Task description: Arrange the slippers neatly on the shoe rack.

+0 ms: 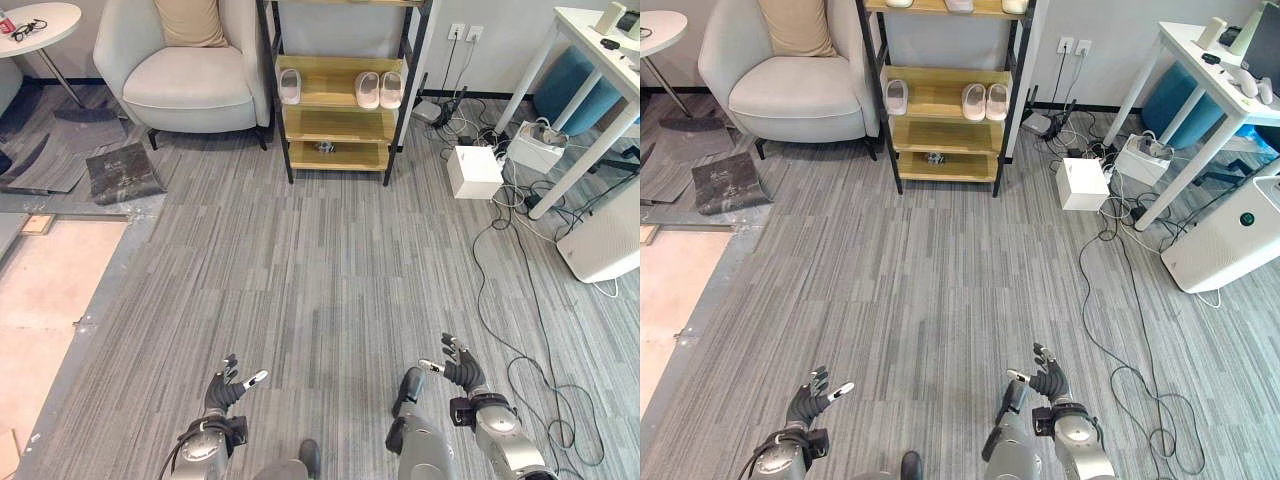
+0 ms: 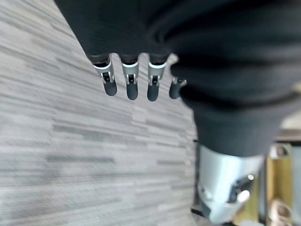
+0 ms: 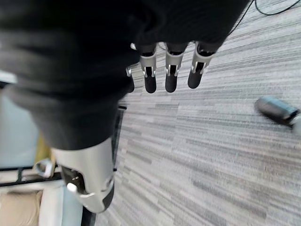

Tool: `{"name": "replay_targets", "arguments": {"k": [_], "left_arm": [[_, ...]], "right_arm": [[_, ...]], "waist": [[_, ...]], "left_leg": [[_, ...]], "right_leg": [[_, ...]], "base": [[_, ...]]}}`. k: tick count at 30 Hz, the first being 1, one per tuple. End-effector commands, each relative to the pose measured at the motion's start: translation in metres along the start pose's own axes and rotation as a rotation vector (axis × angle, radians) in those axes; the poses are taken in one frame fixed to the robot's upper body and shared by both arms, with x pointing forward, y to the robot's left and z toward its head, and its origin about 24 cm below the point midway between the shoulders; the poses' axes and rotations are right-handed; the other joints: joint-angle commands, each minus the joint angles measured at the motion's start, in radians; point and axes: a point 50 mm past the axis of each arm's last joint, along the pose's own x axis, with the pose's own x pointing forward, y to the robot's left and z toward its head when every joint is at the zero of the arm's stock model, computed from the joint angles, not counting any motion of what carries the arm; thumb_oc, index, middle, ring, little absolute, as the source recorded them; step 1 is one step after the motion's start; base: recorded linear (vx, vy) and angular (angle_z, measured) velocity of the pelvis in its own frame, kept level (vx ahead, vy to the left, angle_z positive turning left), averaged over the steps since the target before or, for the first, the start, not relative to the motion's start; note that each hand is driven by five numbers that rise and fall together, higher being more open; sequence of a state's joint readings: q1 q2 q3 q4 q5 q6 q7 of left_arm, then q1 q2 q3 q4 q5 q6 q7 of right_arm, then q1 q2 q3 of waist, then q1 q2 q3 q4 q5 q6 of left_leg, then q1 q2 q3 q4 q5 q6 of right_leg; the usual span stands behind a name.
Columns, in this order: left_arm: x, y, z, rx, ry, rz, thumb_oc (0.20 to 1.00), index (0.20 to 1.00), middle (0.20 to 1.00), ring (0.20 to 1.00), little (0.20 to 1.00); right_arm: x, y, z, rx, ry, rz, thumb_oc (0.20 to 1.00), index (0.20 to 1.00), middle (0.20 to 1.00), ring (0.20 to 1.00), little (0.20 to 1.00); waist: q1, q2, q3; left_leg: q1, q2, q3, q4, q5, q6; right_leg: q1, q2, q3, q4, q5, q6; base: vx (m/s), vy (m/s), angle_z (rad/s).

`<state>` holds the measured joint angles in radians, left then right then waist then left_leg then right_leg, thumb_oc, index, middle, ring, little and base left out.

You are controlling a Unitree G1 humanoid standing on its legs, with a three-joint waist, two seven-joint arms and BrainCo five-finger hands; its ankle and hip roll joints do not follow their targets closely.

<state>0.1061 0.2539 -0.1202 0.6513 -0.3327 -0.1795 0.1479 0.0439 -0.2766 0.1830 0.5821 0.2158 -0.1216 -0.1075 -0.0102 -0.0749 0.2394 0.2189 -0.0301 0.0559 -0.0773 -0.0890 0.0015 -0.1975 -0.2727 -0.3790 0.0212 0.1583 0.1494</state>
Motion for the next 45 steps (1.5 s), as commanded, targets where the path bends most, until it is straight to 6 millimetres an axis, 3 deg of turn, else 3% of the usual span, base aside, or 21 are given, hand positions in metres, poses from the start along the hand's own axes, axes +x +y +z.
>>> {"name": "replay_targets", "arguments": {"k": [1,4,5,7,8,10,12,14,16,18,19,23,24,28,31,35,36,37,38,42,45], "left_arm": [[0.003,-0.005,0.014,-0.012,-0.074,-0.026,1.0,1.0,1.0,1.0,1.0],[0.003,-0.006,0.011,-0.008,-0.06,-0.034,1.0,1.0,1.0,1.0,1.0],[0.003,-0.007,0.012,0.0,-0.063,-0.04,1.0,1.0,1.0,1.0,1.0],[0.004,-0.007,0.012,0.0,-0.064,-0.04,1.0,1.0,1.0,1.0,1.0],[0.005,-0.009,0.015,-0.012,-0.076,-0.048,1.0,1.0,1.0,1.0,1.0],[0.007,-0.008,0.018,-0.01,-0.082,-0.043,1.0,1.0,1.0,1.0,1.0],[0.008,-0.008,0.02,-0.013,-0.084,-0.043,1.0,1.0,1.0,1.0,1.0],[0.008,-0.007,0.018,0.004,-0.077,-0.042,1.0,1.0,1.0,1.0,1.0],[0.008,-0.006,0.016,0.029,-0.064,-0.031,1.0,1.0,1.0,1.0,1.0],[0.008,-0.003,0.017,0.033,-0.065,-0.025,1.0,1.0,1.0,1.0,1.0],[0.007,-0.001,0.017,0.042,-0.072,-0.016,1.0,1.0,1.0,1.0,1.0],[0.003,0.0,0.019,0.089,-0.093,-0.041,1.0,1.0,1.0,1.0,1.0],[0.003,-0.002,0.021,0.131,-0.107,-0.069,1.0,1.0,1.0,1.0,1.0],[0.001,-0.011,0.026,0.136,-0.131,-0.109,1.0,1.0,1.0,1.0,1.0],[0.0,-0.014,0.025,0.147,-0.133,-0.127,1.0,1.0,1.0,1.0,1.0],[-0.001,-0.017,0.026,0.142,-0.136,-0.148,1.0,1.0,1.0,1.0,1.0],[-0.001,-0.016,0.029,0.142,-0.148,-0.146,1.0,1.0,1.0,1.0,1.0],[-0.001,-0.016,0.029,0.142,-0.148,-0.146,1.0,1.0,1.0,1.0,1.0],[-0.001,-0.013,0.032,0.154,-0.158,-0.14,1.0,1.0,1.0,1.0,1.0],[0.001,-0.01,0.035,0.17,-0.169,-0.134,1.0,1.0,1.0,1.0,1.0],[0.0,-0.014,0.027,0.155,-0.144,-0.136,1.0,1.0,1.0,1.0,1.0]], "right_arm": [[0.006,-0.01,0.027,-0.013,-0.122,-0.012,1.0,1.0,1.0,1.0,1.0],[0.005,-0.015,0.023,-0.007,-0.11,-0.022,1.0,1.0,1.0,1.0,1.0],[0.003,-0.02,0.026,0.001,-0.128,-0.032,1.0,1.0,1.0,1.0,1.0],[0.003,-0.02,0.026,0.002,-0.129,-0.032,1.0,1.0,1.0,1.0,1.0],[0.003,-0.023,0.029,0.013,-0.142,-0.038,1.0,1.0,1.0,1.0,1.0],[0.004,-0.025,0.031,0.015,-0.146,-0.045,1.0,1.0,1.0,1.0,1.0],[0.005,-0.024,0.032,0.029,-0.149,-0.05,1.0,1.0,1.0,1.0,1.0],[0.007,-0.021,0.034,0.047,-0.154,-0.052,1.0,1.0,1.0,1.0,1.0],[0.009,-0.013,0.033,0.049,-0.151,-0.036,1.0,1.0,1.0,1.0,1.0],[0.009,-0.012,0.036,0.038,-0.161,-0.032,1.0,1.0,1.0,1.0,1.0],[0.01,-0.009,0.04,0.033,-0.177,-0.021,1.0,1.0,1.0,1.0,1.0],[0.011,-0.002,0.042,0.049,-0.177,-0.003,1.0,1.0,1.0,1.0,1.0],[0.013,0.007,0.044,0.052,-0.181,0.025,1.0,1.0,1.0,1.0,1.0],[0.013,0.017,0.045,0.037,-0.18,0.058,1.0,1.0,1.0,1.0,1.0],[0.012,0.017,0.041,0.034,-0.168,0.058,1.0,1.0,1.0,1.0,1.0],[0.011,0.014,0.041,0.034,-0.167,0.057,1.0,1.0,1.0,1.0,1.0],[0.012,0.011,0.042,0.029,-0.168,0.051,1.0,1.0,1.0,1.0,1.0],[0.012,0.011,0.042,0.028,-0.168,0.051,1.0,1.0,1.0,1.0,1.0],[0.012,0.009,0.041,0.028,-0.165,0.038,1.0,1.0,1.0,1.0,1.0],[0.01,0.006,0.036,0.024,-0.151,0.027,1.0,1.0,1.0,1.0,1.0],[0.007,0.0,0.029,0.028,-0.131,0.015,1.0,1.0,1.0,1.0,1.0]], "waist": [[0.005,0.016,-0.031],[0.003,0.022,-0.038],[0.007,0.018,-0.023],[0.003,0.014,-0.027],[0.023,0.008,-0.002],[0.039,-0.004,0.016],[0.047,-0.018,0.023],[0.065,-0.027,0.02],[0.082,-0.008,-0.001],[0.087,0.002,-0.003],[0.099,0.004,-0.01],[0.109,-0.005,-0.041],[0.116,-0.007,-0.039],[0.109,0.01,-0.026],[0.097,0.025,-0.018],[0.083,0.035,0.001],[0.073,0.029,0.006],[0.072,0.031,0.007],[0.063,0.025,0.007],[0.05,0.016,0.001],[0.048,0.018,-0.021]], "left_leg": [[0.024,0.027,-0.038,0.095,-0.13,-0.018],[-0.014,0.04,-0.038,0.192,-0.114,-0.041],[-0.104,0.045,-0.029,0.389,-0.038,-0.093],[-0.11,0.04,-0.032,0.389,-0.034,-0.092],[-0.177,0.034,-0.051,0.532,0.022,-0.127],[-0.234,0.022,-0.061,0.635,0.071,-0.149],[-0.293,0.022,-0.048,0.607,0.069,-0.136],[-0.362,0.051,-0.009,0.429,-0.005,-0.088],[-0.403,0.132,-0.029,0.132,0.14,-0.094],[-0.415,0.158,-0.014,0.037,0.207,-0.112],[-0.408,0.14,-0.042,0.052,0.209,-0.106],[-0.393,0.087,-0.026,0.096,0.161,-0.067],[-0.39,0.064,-0.012,0.125,0.128,-0.033],[-0.336,0.013,0.009,0.154,0.068,0.03],[-0.286,0.001,0.009,0.147,0.041,0.048],[-0.204,-0.009,0.011,0.117,-0.001,0.044],[-0.176,-0.01,0.004,0.102,-0.017,0.03],[-0.174,-0.007,0.003,0.101,-0.017,0.029],[-0.153,-0.004,-0.009,0.094,-0.03,0.012],[-0.119,0.006,-0.026,0.1,-0.066,-0.011],[-0.09,0.028,-0.033,0.156,-0.111,-0.031]], "right_leg": [[0.031,0.038,-0.011,0.029,-0.029,0.029],[0.051,0.061,-0.018,0.031,-0.061,0.006],[0.097,0.093,-0.016,0.017,-0.09,-0.026],[0.093,0.088,-0.018,0.016,-0.088,-0.025],[0.144,0.106,-0.019,-0.003,-0.116,-0.049],[0.182,0.113,-0.02,-0.013,-0.136,-0.07],[0.204,0.11,-0.024,-0.024,-0.149,-0.072],[0.242,0.127,-0.015,-0.052,-0.178,-0.056],[0.28,0.155,0.004,-0.077,-0.201,-0.034],[0.316,0.16,0.016,-0.084,-0.215,-0.027],[0.325,0.159,0.028,-0.078,-0.219,-0.021],[0.321,0.112,0.072,0.026,-0.244,-0.001],[0.277,0.073,0.093,0.149,-0.237,0.025],[0.192,-0.005,0.092,0.393,-0.113,0.055],[0.151,-0.023,0.088,0.463,-0.082,0.048],[0.098,-0.052,-0.019,0.317,-0.08,0.039],[0.066,-0.046,-0.039,0.181,-0.065,0.05],[0.072,-0.041,-0.043,0.172,-0.062,0.049],[0.052,-0.028,-0.052,0.045,-0.016,0.066],[0.054,-0.015,-0.027,-0.016,-0.005,0.072],[0.099,0.023,-0.049,-0.003,-0.037,0.038]], "base": [[0.32,-0.14,0.06],[0.28,-0.172,0.08],[0.13,-0.123,-0.05],[0.11,-0.107,0.01],[0.16,-0.131,-0.09],[0.21,-0.145,-0.05],[0.24,-0.066,0.09],[0.43,0.052,0.25],[0.44,0.181,-0.04],[0.4,0.238,-0.52],[0.5,0.36,-0.69],[0.32,0.267,-0.63],[0.21,0.273,-0.03],[0.25,0.274,-0.06],[0.22,0.137,0.13],[0.32,0.02,-0.1],[0.19,-0.079,0.11],[0.4,-0.174,0.16],[0.3,-0.143,0.14],[0.28,-0.126,0.11],[0.38,-0.154,0.23]]}}
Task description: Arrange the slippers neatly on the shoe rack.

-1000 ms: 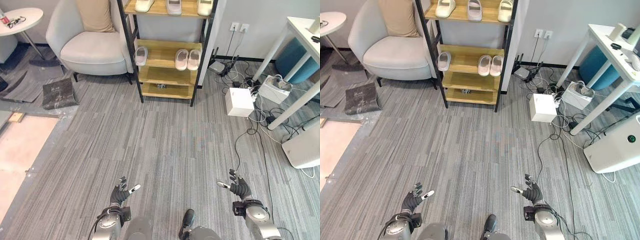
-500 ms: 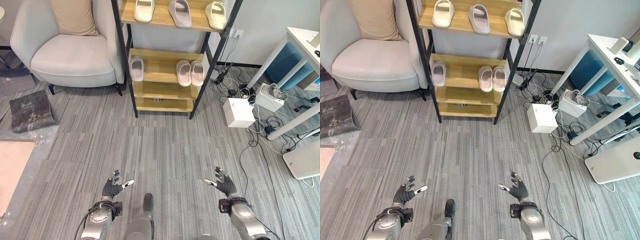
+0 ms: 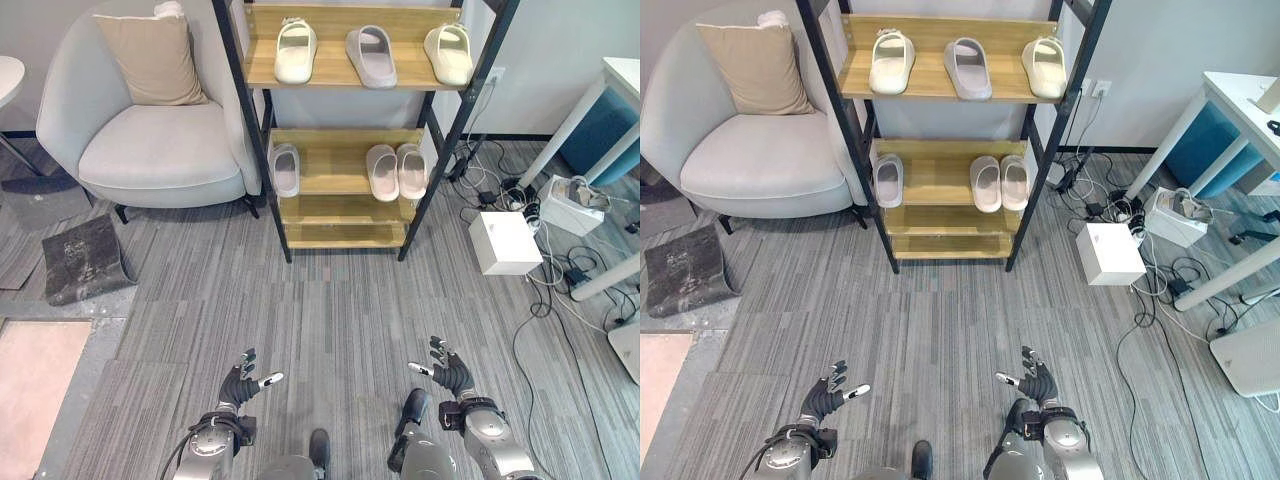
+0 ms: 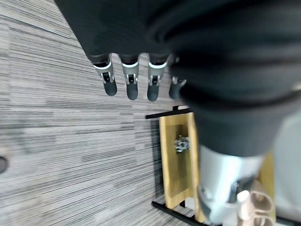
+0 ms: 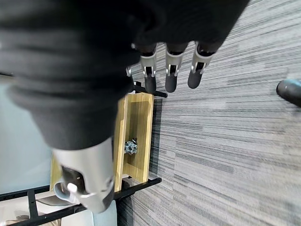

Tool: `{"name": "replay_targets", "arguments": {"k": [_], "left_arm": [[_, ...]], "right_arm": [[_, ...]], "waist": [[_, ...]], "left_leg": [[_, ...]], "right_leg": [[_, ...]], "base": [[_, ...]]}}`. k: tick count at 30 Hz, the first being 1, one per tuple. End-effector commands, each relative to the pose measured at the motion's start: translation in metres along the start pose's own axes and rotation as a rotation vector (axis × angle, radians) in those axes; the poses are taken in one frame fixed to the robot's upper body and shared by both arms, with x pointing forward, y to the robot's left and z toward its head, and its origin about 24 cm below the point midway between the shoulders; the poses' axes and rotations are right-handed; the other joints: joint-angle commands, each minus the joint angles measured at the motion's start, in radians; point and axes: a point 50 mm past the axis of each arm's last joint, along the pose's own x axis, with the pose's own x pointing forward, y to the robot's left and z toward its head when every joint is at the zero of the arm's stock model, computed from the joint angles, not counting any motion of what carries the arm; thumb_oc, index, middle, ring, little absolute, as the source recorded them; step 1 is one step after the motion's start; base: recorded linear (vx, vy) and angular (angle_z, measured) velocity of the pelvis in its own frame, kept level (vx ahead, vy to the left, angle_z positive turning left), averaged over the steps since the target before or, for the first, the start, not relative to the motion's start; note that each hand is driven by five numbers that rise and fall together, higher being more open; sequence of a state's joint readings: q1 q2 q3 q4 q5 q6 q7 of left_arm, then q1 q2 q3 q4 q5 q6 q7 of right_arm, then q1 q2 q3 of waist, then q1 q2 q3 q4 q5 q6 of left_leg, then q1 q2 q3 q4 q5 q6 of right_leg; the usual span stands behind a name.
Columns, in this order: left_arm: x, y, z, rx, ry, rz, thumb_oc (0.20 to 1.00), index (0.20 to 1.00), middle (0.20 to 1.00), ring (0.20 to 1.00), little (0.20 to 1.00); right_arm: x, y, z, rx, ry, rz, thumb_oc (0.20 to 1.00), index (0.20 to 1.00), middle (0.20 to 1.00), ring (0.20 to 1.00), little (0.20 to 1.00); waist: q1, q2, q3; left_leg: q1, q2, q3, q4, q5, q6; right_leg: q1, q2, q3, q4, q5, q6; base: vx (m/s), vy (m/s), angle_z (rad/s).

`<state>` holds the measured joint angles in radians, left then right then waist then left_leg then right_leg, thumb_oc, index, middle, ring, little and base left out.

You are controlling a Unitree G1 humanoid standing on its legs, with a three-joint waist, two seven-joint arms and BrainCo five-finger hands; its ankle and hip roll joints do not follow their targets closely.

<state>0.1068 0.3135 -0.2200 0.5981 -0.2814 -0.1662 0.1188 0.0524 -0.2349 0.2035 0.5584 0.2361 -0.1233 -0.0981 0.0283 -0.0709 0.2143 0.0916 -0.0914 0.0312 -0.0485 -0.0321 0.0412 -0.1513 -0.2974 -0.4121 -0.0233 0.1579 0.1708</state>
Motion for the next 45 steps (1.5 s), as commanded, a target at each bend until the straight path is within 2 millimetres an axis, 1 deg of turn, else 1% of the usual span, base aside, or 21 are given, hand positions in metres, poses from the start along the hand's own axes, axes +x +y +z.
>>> {"name": "replay_targets", "arguments": {"k": [1,4,5,6,7,9,12,13,15,16,17,20,21,26,28,31,32,34,38,42,45], "left_arm": [[0.002,-0.003,0.021,0.019,-0.113,-0.016,1.0,1.0,1.0,1.0,1.0],[0.003,-0.005,0.02,-0.008,-0.108,-0.014,1.0,1.0,1.0,1.0,1.0],[0.003,-0.005,0.02,-0.008,-0.108,-0.013,1.0,1.0,1.0,1.0,1.0],[0.004,-0.007,0.024,-0.022,-0.122,-0.016,1.0,1.0,1.0,1.0,1.0],[0.005,-0.008,0.025,-0.024,-0.126,-0.018,1.0,1.0,1.0,1.0,1.0],[0.006,-0.008,0.028,-0.024,-0.133,-0.022,1.0,1.0,1.0,1.0,1.0],[0.008,-0.008,0.029,-0.027,-0.135,-0.019,1.0,1.0,1.0,1.0,1.0],[0.008,-0.007,0.028,-0.018,-0.13,-0.018,1.0,1.0,1.0,1.0,1.0],[0.007,-0.005,0.026,-0.004,-0.118,-0.008,1.0,1.0,1.0,1.0,1.0],[0.007,-0.005,0.026,-0.004,-0.118,-0.008,1.0,1.0,1.0,1.0,1.0],[0.008,-0.004,0.023,0.011,-0.104,0.0,1.0,1.0,1.0,1.0,1.0],[0.009,-0.002,0.023,0.023,-0.093,0.005,1.0,1.0,1.0,1.0,1.0],[0.008,0.001,0.021,0.007,-0.09,0.018,1.0,1.0,1.0,1.0,1.0],[0.005,0.002,0.011,0.006,-0.052,0.021,1.0,1.0,1.0,1.0,1.0],[0.004,0.004,0.01,0.017,-0.052,0.022,1.0,1.0,1.0,1.0,1.0],[0.003,0.006,0.01,0.016,-0.052,0.023,1.0,1.0,1.0,1.0,1.0],[0.003,0.005,0.009,0.02,-0.047,0.019,1.0,1.0,1.0,1.0,1.0],[0.002,0.004,0.01,0.02,-0.051,0.015,1.0,1.0,1.0,1.0,1.0],[0.001,0.003,0.01,0.008,-0.058,0.004,1.0,1.0,1.0,1.0,1.0],[0.006,0.005,0.016,0.037,-0.072,0.009,1.0,1.0,1.0,1.0,1.0],[0.007,0.002,0.014,0.04,-0.06,0.002,1.0,1.0,1.0,1.0,1.0]], "right_arm": [[0.008,-0.017,0.029,-0.026,-0.122,-0.029,1.0,1.0,1.0,1.0,1.0],[0.008,-0.023,0.03,-0.03,-0.126,-0.03,1.0,1.0,1.0,1.0,1.0],[0.008,-0.023,0.03,-0.029,-0.127,-0.03,1.0,1.0,1.0,1.0,1.0],[0.008,-0.028,0.033,-0.038,-0.137,-0.041,1.0,1.0,1.0,1.0,1.0],[0.008,-0.032,0.034,-0.037,-0.136,-0.054,1.0,1.0,1.0,1.0,1.0],[0.009,-0.034,0.035,-0.035,-0.137,-0.062,1.0,1.0,1.0,1.0,1.0],[0.01,-0.038,0.037,-0.03,-0.139,-0.08,1.0,1.0,1.0,1.0,1.0],[0.011,-0.04,0.037,-0.016,-0.136,-0.094,1.0,1.0,1.0,1.0,1.0],[0.013,-0.037,0.037,-0.022,-0.135,-0.091,1.0,1.0,1.0,1.0,1.0],[0.013,-0.037,0.037,-0.022,-0.135,-0.091,1.0,1.0,1.0,1.0,1.0],[0.013,-0.034,0.034,-0.029,-0.124,-0.084,1.0,1.0,1.0,1.0,1.0],[0.015,-0.033,0.036,-0.034,-0.129,-0.083,1.0,1.0,1.0,1.0,1.0],[0.016,-0.029,0.041,-0.04,-0.146,-0.067,1.0,1.0,1.0,1.0,1.0],[0.016,-0.024,0.037,-0.029,-0.127,-0.057,1.0,1.0,1.0,1.0,1.0],[0.017,-0.017,0.038,-0.018,-0.134,-0.036,1.0,1.0,1.0,1.0,1.0],[0.017,-0.011,0.04,-0.025,-0.143,-0.011,1.0,1.0,1.0,1.0,1.0],[0.016,-0.008,0.036,-0.015,-0.126,-0.008,1.0,1.0,1.0,1.0,1.0],[0.016,-0.008,0.034,-0.015,-0.117,-0.008,1.0,1.0,1.0,1.0,1.0],[0.014,-0.011,0.031,-0.015,-0.106,-0.011,1.0,1.0,1.0,1.0,1.0],[0.012,-0.014,0.028,-0.013,-0.101,-0.029,1.0,1.0,1.0,1.0,1.0],[0.009,-0.016,0.02,-0.008,-0.072,-0.035,1.0,1.0,1.0,1.0,1.0]], "waist": [[0.008,0.011,0.003],[0.014,0.021,0.003],[0.012,0.018,0.001],[0.024,0.015,0.021],[0.028,0.01,0.03],[0.032,0.0,0.036],[0.045,-0.013,0.046],[0.052,-0.022,0.039],[0.067,-0.019,0.034],[0.068,-0.02,0.035],[0.077,-0.01,0.032],[0.077,-0.003,0.031],[0.087,0.003,0.017],[0.095,-0.002,-0.01],[0.097,-0.003,-0.011],[0.092,0.004,-0.005],[0.082,0.009,0.0],[0.078,0.012,0.006],[0.065,0.019,0.017],[0.025,0.009,0.024],[0.011,-0.003,0.011]], "left_leg": [[0.033,0.086,-0.01,0.127,-0.165,-0.07],[-0.012,0.114,-0.024,0.31,-0.114,-0.116],[-0.017,0.109,-0.027,0.31,-0.11,-0.115],[-0.083,0.109,-0.034,0.457,-0.062,-0.142],[-0.113,0.109,-0.033,0.512,-0.031,-0.157],[-0.143,0.102,-0.032,0.524,-0.019,-0.159],[-0.215,0.104,0.005,0.476,-0.053,-0.139],[-0.246,0.128,0.042,0.362,-0.066,-0.121],[-0.271,0.154,0.033,0.216,0.005,-0.122],[-0.267,0.153,0.034,0.21,0.008,-0.123],[-0.311,0.201,0.023,0.072,0.088,-0.144],[-0.319,0.212,0.06,0.002,0.15,-0.149],[-0.297,0.197,0.035,0.005,0.166,-0.145],[-0.279,0.149,0.041,0.062,0.116,-0.105],[-0.272,0.131,0.049,0.092,0.084,-0.075],[-0.223,0.097,0.062,0.09,0.05,-0.032],[-0.174,0.083,0.07,0.078,0.022,-0.015],[-0.153,0.079,0.068,0.069,0.015,-0.012],[-0.112,0.071,0.049,0.059,-0.01,-0.019],[-0.06,0.077,0.012,0.05,-0.046,-0.05],[-0.026,0.079,-0.001,0.064,-0.087,-0.06]], "right_leg": [[0.05,0.044,-0.017,0.04,-0.035,0.017],[0.091,0.1,-0.021,0.045,-0.101,-0.035],[0.088,0.096,-0.023,0.045,-0.099,-0.035],[0.122,0.113,-0.018,0.035,-0.125,-0.06],[0.137,0.118,-0.024,0.034,-0.136,-0.071],[0.145,0.117,-0.031,0.03,-0.144,-0.076],[0.182,0.131,-0.04,0.006,-0.161,-0.075],[0.199,0.136,-0.042,-0.013,-0.173,-0.065],[0.222,0.157,-0.03,-0.029,-0.184,-0.056],[0.224,0.156,-0.03,-0.029,-0.184,-0.056],[0.254,0.175,-0.02,-0.045,-0.209,-0.043],[0.266,0.18,-0.026,-0.054,-0.202,-0.043],[0.279,0.179,-0.017,-0.045,-0.209,-0.036],[0.286,0.12,0.011,0.077,-0.238,-0.016],[0.241,0.074,0.031,0.208,-0.232,0.001],[0.184,0.02,0.036,0.375,-0.169,0.024],[0.152,-0.013,0.02,0.428,-0.12,0.027],[0.139,-0.02,0.009,0.423,-0.112,0.026],[0.099,0.002,-0.016,0.271,-0.113,0.013],[0.008,0.032,0.02,0.016,-0.027,0.032],[0.032,0.051,0.047,-0.009,-0.021,0.028]], "base": [[0.33,-0.169,0.1],[0.29,-0.205,0.0],[0.18,-0.176,0.0],[0.17,-0.161,-0.06],[0.17,-0.16,-0.06],[0.1,-0.078,-0.11],[0.25,-0.061,0.01],[0.25,0.025,0.14],[0.25,0.045,0.16],[0.31,0.093,-0.02],[0.18,0.085,-0.12],[0.23,0.151,-0.06],[0.32,0.246,-0.1],[0.25,0.22,-0.18],[0.17,0.214,0.23],[0.22,0.242,-0.02],[0.28,0.201,-0.03],[0.22,0.081,-0.1],[0.18,-0.028,-0.01],[0.27,-0.131,0.12],[0.35,-0.156,0.38]]}}
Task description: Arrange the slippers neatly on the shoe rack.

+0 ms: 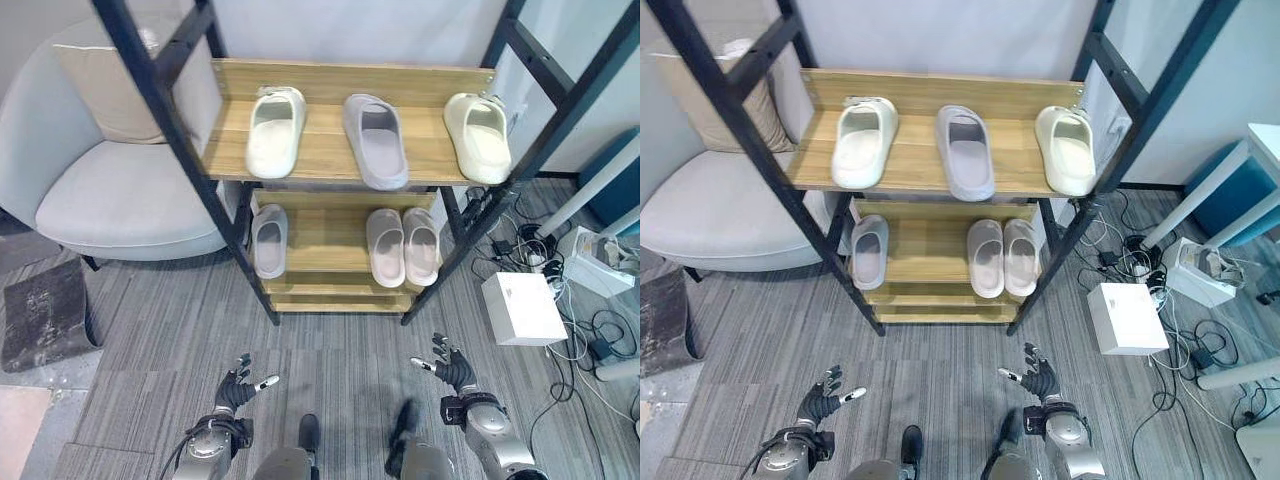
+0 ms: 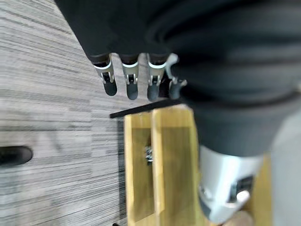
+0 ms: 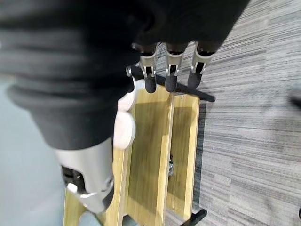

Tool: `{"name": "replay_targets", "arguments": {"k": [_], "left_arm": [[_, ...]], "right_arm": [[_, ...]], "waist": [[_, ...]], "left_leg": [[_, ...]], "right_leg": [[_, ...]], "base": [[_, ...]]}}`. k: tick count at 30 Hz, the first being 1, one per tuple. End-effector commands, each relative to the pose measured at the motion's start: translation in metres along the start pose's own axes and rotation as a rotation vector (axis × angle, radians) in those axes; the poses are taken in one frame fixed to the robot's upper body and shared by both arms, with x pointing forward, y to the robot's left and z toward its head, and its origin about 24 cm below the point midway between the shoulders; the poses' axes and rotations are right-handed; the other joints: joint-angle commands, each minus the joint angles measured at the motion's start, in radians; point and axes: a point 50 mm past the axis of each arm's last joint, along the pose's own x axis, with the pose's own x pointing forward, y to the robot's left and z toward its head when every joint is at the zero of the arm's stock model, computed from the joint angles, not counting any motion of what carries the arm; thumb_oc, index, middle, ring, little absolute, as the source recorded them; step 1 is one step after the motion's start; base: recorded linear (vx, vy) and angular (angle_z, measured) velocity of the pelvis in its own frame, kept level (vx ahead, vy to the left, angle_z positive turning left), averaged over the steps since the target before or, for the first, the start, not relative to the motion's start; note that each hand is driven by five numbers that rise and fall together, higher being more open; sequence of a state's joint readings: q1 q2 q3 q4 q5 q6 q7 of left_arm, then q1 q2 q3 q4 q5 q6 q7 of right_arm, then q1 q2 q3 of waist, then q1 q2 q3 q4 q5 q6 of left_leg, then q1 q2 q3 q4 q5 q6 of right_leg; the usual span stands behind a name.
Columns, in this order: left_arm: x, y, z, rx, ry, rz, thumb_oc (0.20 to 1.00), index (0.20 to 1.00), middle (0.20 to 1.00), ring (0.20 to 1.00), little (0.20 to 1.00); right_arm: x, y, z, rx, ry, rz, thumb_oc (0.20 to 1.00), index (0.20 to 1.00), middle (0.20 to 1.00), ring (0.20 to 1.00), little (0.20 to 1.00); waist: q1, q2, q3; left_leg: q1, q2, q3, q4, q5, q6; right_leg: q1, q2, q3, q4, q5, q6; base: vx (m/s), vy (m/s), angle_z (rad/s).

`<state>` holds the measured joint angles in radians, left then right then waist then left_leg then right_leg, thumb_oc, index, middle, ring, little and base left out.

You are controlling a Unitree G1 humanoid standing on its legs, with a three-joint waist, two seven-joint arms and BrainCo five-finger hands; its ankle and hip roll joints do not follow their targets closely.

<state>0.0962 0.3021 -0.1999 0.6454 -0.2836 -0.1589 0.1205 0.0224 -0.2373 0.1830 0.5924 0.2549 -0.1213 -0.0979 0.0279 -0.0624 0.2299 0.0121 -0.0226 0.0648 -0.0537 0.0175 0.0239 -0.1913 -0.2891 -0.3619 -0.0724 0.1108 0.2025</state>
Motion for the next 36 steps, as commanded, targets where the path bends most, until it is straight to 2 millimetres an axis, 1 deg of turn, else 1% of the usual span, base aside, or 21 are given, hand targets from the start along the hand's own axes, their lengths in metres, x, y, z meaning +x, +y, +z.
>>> {"name": "replay_targets", "arguments": {"k": [1,4,5,6,7,9,11,12,13,14,15,16,22,23,24,28,29,30,33,34,36], "left_arm": [[0.005,-0.004,0.02,0.038,-0.094,-0.024,1.0,1.0,1.0,1.0,1.0],[0.006,-0.004,0.016,-0.007,-0.075,-0.005,1.0,1.0,1.0,1.0,1.0],[0.007,-0.005,0.017,-0.01,-0.073,-0.006,1.0,1.0,1.0,1.0,1.0],[0.008,-0.005,0.02,-0.023,-0.088,-0.005,1.0,1.0,1.0,1.0,1.0],[0.008,-0.005,0.02,-0.023,-0.088,-0.005,1.0,1.0,1.0,1.0,1.0],[0.008,-0.006,0.023,-0.028,-0.102,-0.009,1.0,1.0,1.0,1.0,1.0],[0.009,-0.007,0.025,-0.035,-0.106,-0.013,1.0,1.0,1.0,1.0,1.0],[0.009,-0.006,0.025,-0.034,-0.103,-0.01,1.0,1.0,1.0,1.0,1.0],[0.009,-0.006,0.025,-0.034,-0.104,-0.01,1.0,1.0,1.0,1.0,1.0],[0.009,-0.006,0.025,-0.03,-0.102,-0.009,1.0,1.0,1.0,1.0,1.0],[0.009,-0.007,0.025,-0.024,-0.101,-0.01,1.0,1.0,1.0,1.0,1.0],[0.01,-0.007,0.024,0.001,-0.093,-0.008,1.0,1.0,1.0,1.0,1.0],[0.008,-0.004,0.02,0.0,-0.081,-0.008,1.0,1.0,1.0,1.0,1.0],[0.008,-0.003,0.02,0.0,-0.082,-0.01,1.0,1.0,1.0,1.0,1.0],[0.008,-0.003,0.02,0.001,-0.082,-0.01,1.0,1.0,1.0,1.0,1.0],[0.007,-0.003,0.022,0.014,-0.094,-0.024,1.0,1.0,1.0,1.0,1.0],[0.007,-0.003,0.022,0.014,-0.094,-0.024,1.0,1.0,1.0,1.0,1.0],[0.007,-0.003,0.024,0.017,-0.1,-0.026,1.0,1.0,1.0,1.0,1.0],[0.007,-0.002,0.025,0.022,-0.106,-0.024,1.0,1.0,1.0,1.0,1.0],[0.008,-0.001,0.027,0.032,-0.111,-0.019,1.0,1.0,1.0,1.0,1.0],[0.009,0.001,0.027,0.033,-0.11,-0.013,1.0,1.0,1.0,1.0,1.0]], "right_arm": [[0.003,-0.013,0.014,-0.024,-0.067,-0.019,1.0,1.0,1.0,1.0,1.0],[0.002,-0.021,0.012,-0.004,-0.06,-0.044,1.0,1.0,1.0,1.0,1.0],[0.002,-0.022,0.012,-0.009,-0.059,-0.044,1.0,1.0,1.0,1.0,1.0],[0.003,-0.025,0.016,-0.013,-0.073,-0.044,1.0,1.0,1.0,1.0,1.0],[0.003,-0.025,0.016,-0.013,-0.073,-0.044,1.0,1.0,1.0,1.0,1.0],[0.003,-0.028,0.018,-0.021,-0.077,-0.045,1.0,1.0,1.0,1.0,1.0],[0.005,-0.029,0.021,-0.031,-0.082,-0.047,1.0,1.0,1.0,1.0,1.0],[0.006,-0.028,0.023,-0.029,-0.09,-0.044,1.0,1.0,1.0,1.0,1.0],[0.006,-0.028,0.023,-0.029,-0.09,-0.044,1.0,1.0,1.0,1.0,1.0],[0.006,-0.027,0.023,-0.025,-0.09,-0.043,1.0,1.0,1.0,1.0,1.0],[0.006,-0.025,0.023,-0.023,-0.089,-0.042,1.0,1.0,1.0,1.0,1.0],[0.007,-0.024,0.022,-0.029,-0.086,-0.04,1.0,1.0,1.0,1.0,1.0],[0.005,-0.019,0.019,-0.025,-0.078,-0.027,1.0,1.0,1.0,1.0,1.0],[0.006,-0.013,0.018,-0.015,-0.075,-0.011,1.0,1.0,1.0,1.0,1.0],[0.006,-0.013,0.018,-0.015,-0.075,-0.011,1.0,1.0,1.0,1.0,1.0],[0.008,-0.002,0.023,-0.02,-0.091,0.023,1.0,1.0,1.0,1.0,1.0],[0.008,-0.002,0.023,-0.02,-0.091,0.023,1.0,1.0,1.0,1.0,1.0],[0.008,0.001,0.022,-0.028,-0.085,0.03,1.0,1.0,1.0,1.0,1.0],[0.008,0.002,0.019,-0.036,-0.075,0.036,1.0,1.0,1.0,1.0,1.0],[0.008,0.003,0.02,-0.04,-0.078,0.039,1.0,1.0,1.0,1.0,1.0],[0.006,0.005,0.016,-0.035,-0.068,0.046,1.0,1.0,1.0,1.0,1.0]], "waist": [[0.008,-0.01,-0.015],[0.004,-0.009,-0.025],[0.002,-0.012,-0.026],[0.011,-0.014,-0.011],[0.009,-0.013,-0.011],[0.022,-0.019,0.002],[0.027,-0.024,0.008],[0.03,-0.024,0.008],[0.029,-0.027,0.006],[0.032,-0.029,0.001],[0.039,-0.025,0.003],[0.051,-0.018,0.007],[0.048,-0.028,-0.024],[0.053,-0.029,-0.026],[0.054,-0.03,-0.027],[0.053,-0.012,-0.007],[0.054,-0.012,-0.007],[0.049,0.0,0.0],[0.045,0.001,0.002],[0.05,-0.009,0.007],[0.055,-0.022,0.001]], "left_leg": [[0.06,0.012,-0.036,0.08,-0.147,-0.046],[0.045,0.024,-0.046,0.179,-0.182,-0.072],[0.018,0.025,-0.048,0.231,-0.17,-0.085],[-0.028,0.021,-0.064,0.329,-0.138,-0.103],[-0.031,0.022,-0.066,0.335,-0.14,-0.104],[-0.083,0.01,-0.083,0.423,-0.104,-0.123],[-0.122,0.024,-0.068,0.385,-0.099,-0.122],[-0.122,0.052,-0.043,0.319,-0.112,-0.118],[-0.123,0.048,-0.043,0.314,-0.107,-0.117],[-0.129,0.068,-0.031,0.252,-0.094,-0.112],[-0.135,0.092,-0.026,0.195,-0.067,-0.112],[-0.173,0.143,-0.033,0.089,0.036,-0.126],[-0.133,0.102,-0.047,0.056,0.014,-0.107],[-0.118,0.067,-0.04,0.063,-0.009,-0.082],[-0.119,0.067,-0.039,0.063,-0.009,-0.081],[-0.081,0.032,-0.027,0.06,-0.042,-0.03],[-0.081,0.031,-0.026,0.06,-0.041,-0.029],[-0.059,0.03,-0.022,0.051,-0.048,-0.019],[-0.033,0.031,-0.023,0.03,-0.05,-0.025],[-0.037,0.024,-0.025,0.035,-0.05,-0.031],[-0.05,0.016,-0.033,0.059,-0.054,-0.034]], "right_leg": [[0.087,0.051,-0.01,0.031,0.029,-0.009],[0.127,0.085,-0.019,0.031,-0.005,-0.034],[0.133,0.088,-0.027,0.03,-0.019,-0.045],[0.163,0.095,-0.031,0.023,-0.037,-0.065],[0.163,0.096,-0.034,0.022,-0.037,-0.066],[0.189,0.101,-0.046,0.015,-0.052,-0.08],[0.201,0.108,-0.059,0.002,-0.068,-0.084],[0.21,0.113,-0.064,-0.006,-0.077,-0.079],[0.208,0.11,-0.066,-0.006,-0.076,-0.078],[0.213,0.113,-0.068,-0.01,-0.081,-0.073],[0.22,0.12,-0.064,-0.01,-0.086,-0.07],[0.234,0.132,-0.07,-0.011,-0.102,-0.062],[0.243,0.109,-0.06,0.008,-0.097,-0.052],[0.225,0.077,-0.036,0.082,-0.105,-0.038],[0.222,0.076,-0.034,0.085,-0.106,-0.038],[0.156,0.014,0.003,0.266,-0.074,-0.001],[0.155,0.012,0.004,0.269,-0.075,-0.001],[0.125,0.006,0.013,0.334,-0.064,0.003],[0.106,0.026,0.007,0.277,-0.072,-0.005],[0.113,0.042,-0.017,0.173,-0.056,-0.012],[0.144,0.064,-0.008,0.131,-0.062,-0.017]], "base": [[0.32,-0.116,0.55],[0.28,-0.152,0.23],[0.26,-0.192,0.05],[0.15,-0.124,0.1],[0.16,-0.121,0.13],[0.11,-0.067,0.08],[0.13,-0.015,0.24],[0.11,0.019,0.23],[0.13,0.032,0.12],[0.11,0.044,0.04],[0.23,0.113,0.18],[0.22,0.139,0.23],[0.16,0.175,0.05],[0.09,0.214,0.14],[0.12,0.29,0.17],[0.05,0.215,0.03],[0.06,0.157,-0.25],[0.07,0.11,-0.2],[0.08,0.018,-0.09],[0.05,-0.08,-0.02],[0.08,-0.077,0.07]]}}
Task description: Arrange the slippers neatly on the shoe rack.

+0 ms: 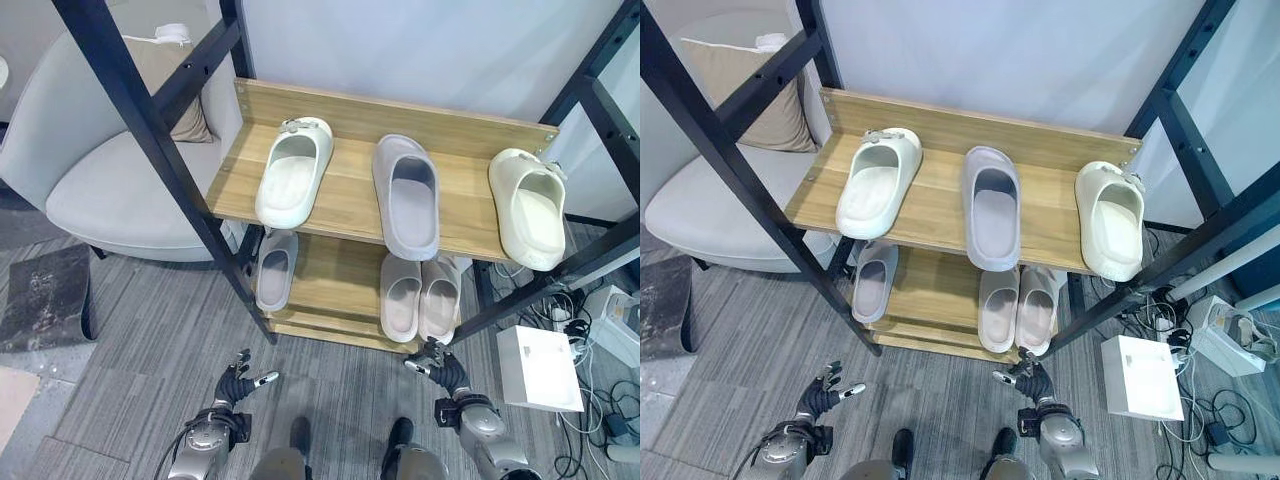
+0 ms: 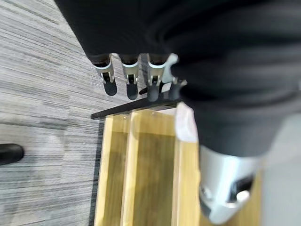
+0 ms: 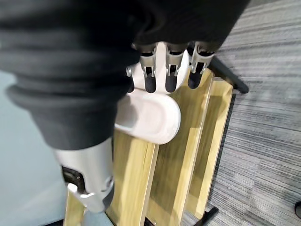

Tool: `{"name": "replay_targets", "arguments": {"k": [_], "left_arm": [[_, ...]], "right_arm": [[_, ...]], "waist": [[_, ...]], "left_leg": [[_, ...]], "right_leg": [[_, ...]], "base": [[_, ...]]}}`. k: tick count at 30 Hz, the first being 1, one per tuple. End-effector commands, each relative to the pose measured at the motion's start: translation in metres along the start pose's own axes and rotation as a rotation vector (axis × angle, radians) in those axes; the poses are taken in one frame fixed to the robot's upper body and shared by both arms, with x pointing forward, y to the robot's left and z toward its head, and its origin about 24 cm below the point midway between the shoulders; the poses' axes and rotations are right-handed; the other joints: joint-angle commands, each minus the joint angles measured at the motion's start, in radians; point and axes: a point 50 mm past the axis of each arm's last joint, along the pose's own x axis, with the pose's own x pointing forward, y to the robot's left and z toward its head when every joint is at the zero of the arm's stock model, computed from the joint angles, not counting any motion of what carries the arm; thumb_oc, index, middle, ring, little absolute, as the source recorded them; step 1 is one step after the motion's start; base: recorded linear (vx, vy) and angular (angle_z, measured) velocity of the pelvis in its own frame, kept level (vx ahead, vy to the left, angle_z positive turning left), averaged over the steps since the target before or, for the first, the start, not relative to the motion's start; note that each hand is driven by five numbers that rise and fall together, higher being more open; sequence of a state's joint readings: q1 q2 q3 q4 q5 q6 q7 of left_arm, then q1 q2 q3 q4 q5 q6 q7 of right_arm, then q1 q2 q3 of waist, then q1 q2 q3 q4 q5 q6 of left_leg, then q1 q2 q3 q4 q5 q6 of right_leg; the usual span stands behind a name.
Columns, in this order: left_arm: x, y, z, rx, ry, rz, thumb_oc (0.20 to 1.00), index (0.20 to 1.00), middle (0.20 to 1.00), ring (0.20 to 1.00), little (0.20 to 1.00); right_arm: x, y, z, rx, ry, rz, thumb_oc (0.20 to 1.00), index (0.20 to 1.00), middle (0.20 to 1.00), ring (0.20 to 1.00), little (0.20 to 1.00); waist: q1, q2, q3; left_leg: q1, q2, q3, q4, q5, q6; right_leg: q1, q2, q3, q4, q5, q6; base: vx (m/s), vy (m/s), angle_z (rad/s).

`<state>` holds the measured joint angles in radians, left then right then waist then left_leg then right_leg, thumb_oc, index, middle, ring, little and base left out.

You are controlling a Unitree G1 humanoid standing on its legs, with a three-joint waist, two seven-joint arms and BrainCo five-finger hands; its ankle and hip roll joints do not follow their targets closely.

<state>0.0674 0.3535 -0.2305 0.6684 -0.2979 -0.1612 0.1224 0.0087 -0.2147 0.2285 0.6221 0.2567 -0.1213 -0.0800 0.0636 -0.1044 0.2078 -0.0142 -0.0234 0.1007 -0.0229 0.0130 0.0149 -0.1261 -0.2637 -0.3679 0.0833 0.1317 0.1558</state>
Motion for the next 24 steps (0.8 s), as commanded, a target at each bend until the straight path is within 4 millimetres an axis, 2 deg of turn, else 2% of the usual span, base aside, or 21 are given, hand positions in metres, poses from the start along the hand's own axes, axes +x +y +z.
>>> {"name": "replay_targets", "arguments": {"k": [1,4,6,8,9,10,11,12,13,16,17,18,20,22,23,24], "left_arm": [[0.005,-0.011,0.021,-0.023,-0.103,-0.022,1.0,1.0,1.0,1.0,1.0],[0.002,-0.013,0.018,-0.041,-0.096,-0.026,1.0,1.0,1.0,1.0,1.0],[0.002,-0.014,0.015,-0.035,-0.083,-0.028,1.0,1.0,1.0,1.0,1.0],[0.002,-0.014,0.015,-0.021,-0.082,-0.024,1.0,1.0,1.0,1.0,1.0],[0.003,-0.012,0.018,-0.004,-0.102,-0.011,1.0,1.0,1.0,1.0,1.0],[0.002,-0.012,0.017,-0.004,-0.102,-0.012,1.0,1.0,1.0,1.0,1.0],[0.002,-0.011,0.018,-0.001,-0.109,-0.003,1.0,1.0,1.0,1.0,1.0],[0.001,-0.01,0.016,0.0,-0.104,0.016,1.0,1.0,1.0,1.0,1.0],[0.001,-0.01,0.015,0.0,-0.103,0.015,1.0,1.0,1.0,1.0,1.0],[0.0,-0.013,0.008,0.005,-0.077,0.024,1.0,1.0,1.0,1.0,1.0],[-0.001,-0.015,0.006,0.011,-0.07,0.026,1.0,1.0,1.0,1.0,1.0],[-0.001,-0.015,0.006,0.011,-0.07,0.025,1.0,1.0,1.0,1.0,1.0],[-0.002,-0.017,0.003,0.015,-0.062,0.027,1.0,1.0,1.0,1.0,1.0],[-0.003,-0.019,-0.001,0.018,-0.051,0.028,1.0,1.0,1.0,1.0,1.0],[-0.004,-0.02,-0.001,0.018,-0.054,0.033,1.0,1.0,1.0,1.0,1.0],[-0.004,-0.021,-0.001,0.018,-0.053,0.032,1.0,1.0,1.0,1.0,1.0]], "right_arm": [[0.004,-0.011,0.021,-0.057,-0.089,-0.008,1.0,1.0,1.0,1.0,1.0],[0.003,-0.011,0.027,-0.103,-0.118,0.011,1.0,1.0,1.0,1.0,1.0],[0.003,-0.009,0.034,-0.211,-0.149,0.034,1.0,1.0,1.0,1.0,1.0],[0.001,-0.002,0.052,-0.39,-0.242,0.084,1.0,1.0,1.0,1.0,1.0],[-0.007,0.007,0.074,-0.554,-0.376,0.128,1.0,1.0,1.0,1.0,1.0],[-0.007,0.007,0.074,-0.555,-0.375,0.128,1.0,1.0,1.0,1.0,1.0],[-0.013,0.01,0.083,-0.609,-0.434,0.142,1.0,1.0,1.0,1.0,1.0],[-0.034,0.018,0.098,-0.683,-0.558,0.204,1.0,1.0,1.0,1.0,1.0],[-0.034,0.018,0.098,-0.683,-0.556,0.204,1.0,1.0,1.0,1.0,1.0],[-0.061,0.026,0.111,-0.642,-0.665,0.283,1.0,1.0,1.0,1.0,1.0],[-0.074,0.029,0.124,-0.644,-0.753,0.302,1.0,1.0,1.0,1.0,1.0],[-0.075,0.029,0.124,-0.645,-0.752,0.302,1.0,1.0,1.0,1.0,1.0],[-0.088,0.031,0.135,-0.624,-0.823,0.327,1.0,1.0,1.0,1.0,1.0],[-0.101,0.029,0.146,-0.622,-0.892,0.325,1.0,1.0,1.0,1.0,1.0],[-0.113,0.024,0.161,-0.675,-0.989,0.268,1.0,1.0,1.0,1.0,1.0],[-0.113,0.024,0.161,-0.676,-0.988,0.267,1.0,1.0,1.0,1.0,1.0]], "waist": [[0.024,0.017,0.007],[0.025,0.019,-0.02],[0.028,0.017,-0.033],[0.031,0.017,-0.037],[0.027,0.015,-0.042],[0.027,0.016,-0.043],[0.022,0.017,-0.043],[0.003,0.018,-0.044],[0.003,0.019,-0.044],[-0.016,0.019,-0.049],[-0.024,0.019,-0.052],[-0.024,0.02,-0.052],[-0.034,0.019,-0.054],[-0.044,0.02,-0.057],[-0.053,0.019,-0.063],[-0.052,0.02,-0.063]], "left_leg": [[-0.021,0.019,-0.064,0.027,-0.051,-0.028],[-0.011,0.024,-0.057,0.019,-0.052,-0.035],[-0.005,0.029,-0.058,0.015,-0.051,-0.04],[0.007,0.033,-0.061,0.011,-0.054,-0.045],[0.006,0.033,-0.063,0.009,-0.053,-0.046],[0.006,0.033,-0.063,0.009,-0.053,-0.046],[0.008,0.034,-0.062,0.007,-0.053,-0.047],[0.014,0.033,-0.057,0.001,-0.054,-0.047],[0.015,0.033,-0.058,0.001,-0.053,-0.047],[0.017,0.034,-0.052,-0.007,-0.052,-0.047],[0.018,0.035,-0.048,-0.013,-0.05,-0.048],[0.018,0.035,-0.048,-0.013,-0.05,-0.048],[0.018,0.036,-0.043,-0.017,-0.047,-0.049],[0.019,0.036,-0.043,-0.021,-0.045,-0.05],[0.02,0.036,-0.042,-0.024,-0.044,-0.049],[0.021,0.036,-0.042,-0.025,-0.044,-0.049]], "right_leg": [[0.103,0.047,-0.01,-0.056,-0.085,0.029],[0.139,0.063,-0.021,-0.107,-0.079,0.023],[0.154,0.068,-0.023,-0.124,-0.084,0.019],[0.171,0.077,-0.021,-0.137,-0.09,0.015],[0.173,0.077,-0.02,-0.141,-0.093,0.015],[0.173,0.077,-0.02,-0.141,-0.094,0.015],[0.174,0.079,-0.017,-0.143,-0.094,0.015],[0.178,0.082,-0.011,-0.143,-0.097,0.016],[0.178,0.082,-0.011,-0.143,-0.097,0.016],[0.174,0.082,-0.009,-0.142,-0.096,0.017],[0.172,0.082,-0.008,-0.144,-0.094,0.019],[0.172,0.082,-0.008,-0.144,-0.094,0.019],[0.169,0.083,-0.004,-0.142,-0.092,0.02],[0.166,0.084,0.0,-0.14,-0.09,0.021],[0.163,0.085,0.004,-0.139,-0.088,0.023],[0.163,0.085,0.004,-0.139,-0.088,0.023]], "base": [[0.1,-0.036,0.12],[0.1,-0.026,-0.01],[0.05,-0.027,-0.11],[0.04,-0.03,-0.04],[0.0,0.0,0.0],[0.0,0.0,0.0],[0.0,0.0,0.0],[-0.03,0.02,-0.04],[-0.03,0.024,-0.03],[-0.03,0.017,-0.05],[-0.03,0.017,-0.04],[-0.03,0.022,-0.02],[-0.02,0.013,-0.04],[-0.03,0.025,-0.11],[-0.02,0.018,-0.08],[-0.03,0.012,-0.05]]}}
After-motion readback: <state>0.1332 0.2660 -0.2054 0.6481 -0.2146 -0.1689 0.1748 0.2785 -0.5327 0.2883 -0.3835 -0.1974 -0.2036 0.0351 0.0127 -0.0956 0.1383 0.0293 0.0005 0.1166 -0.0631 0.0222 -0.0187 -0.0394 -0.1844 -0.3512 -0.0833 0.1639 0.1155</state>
